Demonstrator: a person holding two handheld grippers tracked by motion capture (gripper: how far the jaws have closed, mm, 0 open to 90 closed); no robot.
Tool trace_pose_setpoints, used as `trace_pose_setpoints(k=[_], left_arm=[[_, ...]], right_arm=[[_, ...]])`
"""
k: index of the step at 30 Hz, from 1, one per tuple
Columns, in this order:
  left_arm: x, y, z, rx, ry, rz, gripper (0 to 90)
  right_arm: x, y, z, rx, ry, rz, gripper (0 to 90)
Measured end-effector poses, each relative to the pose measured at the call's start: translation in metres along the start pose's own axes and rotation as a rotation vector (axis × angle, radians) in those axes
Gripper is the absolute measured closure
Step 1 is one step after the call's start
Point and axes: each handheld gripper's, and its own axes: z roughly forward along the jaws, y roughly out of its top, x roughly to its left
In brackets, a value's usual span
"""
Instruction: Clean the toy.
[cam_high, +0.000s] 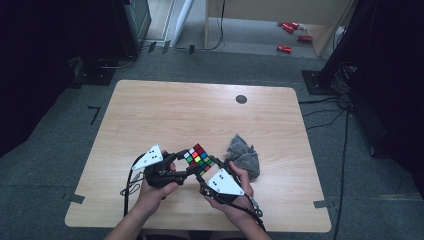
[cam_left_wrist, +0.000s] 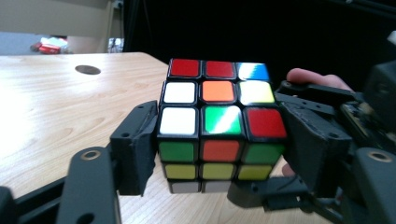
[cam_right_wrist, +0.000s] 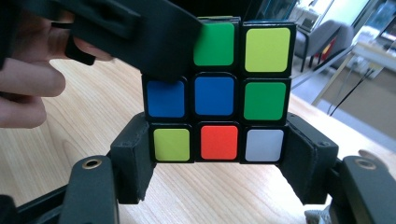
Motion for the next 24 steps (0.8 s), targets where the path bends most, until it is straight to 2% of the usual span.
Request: trace_pose_setpoints(k=[3, 5, 8, 11, 13, 15, 19, 21, 23, 24], left_arm=[[0.005, 0.003, -0.006, -0.027, 0.005, 0.002, 29.6], [0.008, 0.005, -0.009, -0.035, 0.024, 0.008, 29.4], [0.014, 0.004, -0.013, -0.034, 0.074, 0.046, 29.3], [0.018, 0.001, -0.012, -0.012, 0.101, 0.077, 30.9], [0.017, 0.0, -0.01, 0.01, 0.122, 0.123, 35.5], [0.014, -0.002, -0.008, 0.035, 0.13, 0.153, 35.2], [0.013, -0.005, -0.004, 0.076, 0.132, 0.179, 28.3], [0.01, -0.007, -0.003, 0.096, 0.141, 0.224, 25.7], [0.007, -0.009, -0.001, 0.132, 0.184, 0.281, 17.1], [0.007, -0.01, 0.001, 0.149, 0.196, 0.297, 14.5]], right_arm=[[-0.01, -0.002, 0.0, 0.03, -0.022, 0.042, 34.8], [-0.02, -0.005, 0.0, 0.046, -0.025, 0.099, 34.8], [-0.037, -0.006, -0.004, 0.064, -0.024, 0.166, 34.8], [-0.049, -0.002, -0.009, 0.075, -0.004, 0.197, 34.8], [-0.055, 0.001, -0.012, 0.068, 0.02, 0.214, 34.7], [-0.058, 0.005, -0.014, 0.068, 0.038, 0.224, 34.7], [-0.059, 0.011, -0.017, 0.079, 0.093, 0.261, 34.7], [-0.059, 0.015, -0.018, 0.092, 0.127, 0.289, 34.7], [-0.06, 0.018, -0.019, 0.1, 0.161, 0.314, 34.6], [-0.06, 0.019, -0.019, 0.105, 0.169, 0.322, 34.6]])
